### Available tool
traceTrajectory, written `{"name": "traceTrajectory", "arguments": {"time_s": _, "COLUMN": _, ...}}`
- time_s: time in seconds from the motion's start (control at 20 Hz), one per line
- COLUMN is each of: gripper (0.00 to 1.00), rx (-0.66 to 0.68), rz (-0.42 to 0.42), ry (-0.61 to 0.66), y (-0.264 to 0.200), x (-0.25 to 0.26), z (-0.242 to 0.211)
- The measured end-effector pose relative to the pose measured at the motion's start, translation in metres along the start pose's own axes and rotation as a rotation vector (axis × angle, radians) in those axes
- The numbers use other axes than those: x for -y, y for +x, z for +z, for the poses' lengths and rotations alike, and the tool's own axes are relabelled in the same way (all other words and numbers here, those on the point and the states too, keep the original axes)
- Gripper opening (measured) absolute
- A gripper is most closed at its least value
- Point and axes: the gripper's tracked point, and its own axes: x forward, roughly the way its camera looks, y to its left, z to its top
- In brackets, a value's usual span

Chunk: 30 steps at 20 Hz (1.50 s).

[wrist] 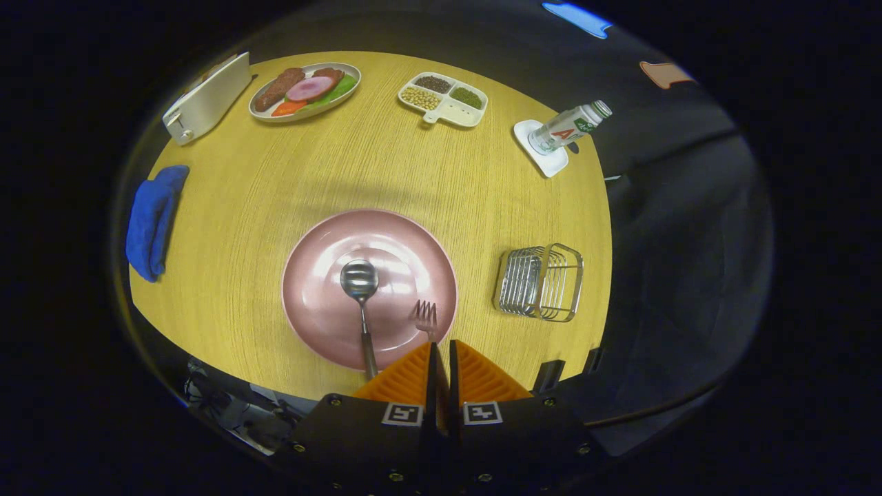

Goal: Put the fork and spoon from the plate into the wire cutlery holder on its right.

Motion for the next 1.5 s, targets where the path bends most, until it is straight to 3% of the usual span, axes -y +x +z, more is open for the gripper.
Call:
{"name": "traceTrajectory", "arguments": {"time_s": 0.25, "gripper": 0.07, "rx": 0.015, "rz": 0.017, "ry": -0.002, "y": 0.007, "x": -0.003, "z": 0.005}}
{"name": "traceTrajectory", "arguments": {"time_s": 0.55, "gripper": 0.07, "rx": -0.031, "rz": 0.157, "ry": 0.040, "y": 0.043, "x": -0.034, "z": -0.012}}
{"name": "traceTrajectory", "arguments": {"time_s": 0.75, "gripper": 0.07, "rx": -0.065, "rz": 0.178, "ry": 0.082, "y": 0.055, "x": -0.036, "z": -0.022}}
{"name": "traceTrajectory", "arguments": {"time_s": 0.85, "gripper": 0.14, "rx": -0.086, "rz": 0.213, "ry": 0.116, "y": 0.063, "x": -0.044, "z": -0.029}}
{"name": "traceTrajectory", "arguments": {"time_s": 1.05, "gripper": 0.14, "rx": -0.124, "rz": 0.273, "ry": 0.180, "y": 0.078, "x": -0.055, "z": -0.042}}
{"name": "traceTrajectory", "arguments": {"time_s": 1.1, "gripper": 0.23, "rx": -0.133, "rz": 0.277, "ry": 0.189, "y": 0.082, "x": -0.056, "z": -0.047}}
{"name": "traceTrajectory", "arguments": {"time_s": 1.35, "gripper": 0.23, "rx": -0.144, "rz": 0.287, "ry": 0.156, "y": 0.096, "x": -0.061, "z": -0.054}}
{"name": "traceTrajectory", "arguments": {"time_s": 1.4, "gripper": 0.10, "rx": -0.136, "rz": 0.294, "ry": 0.140, "y": 0.098, "x": -0.064, "z": -0.056}}
{"name": "traceTrajectory", "arguments": {"time_s": 1.5, "gripper": 0.06, "rx": -0.152, "rz": 0.262, "ry": 0.116, "y": 0.092, "x": -0.058, "z": -0.062}}
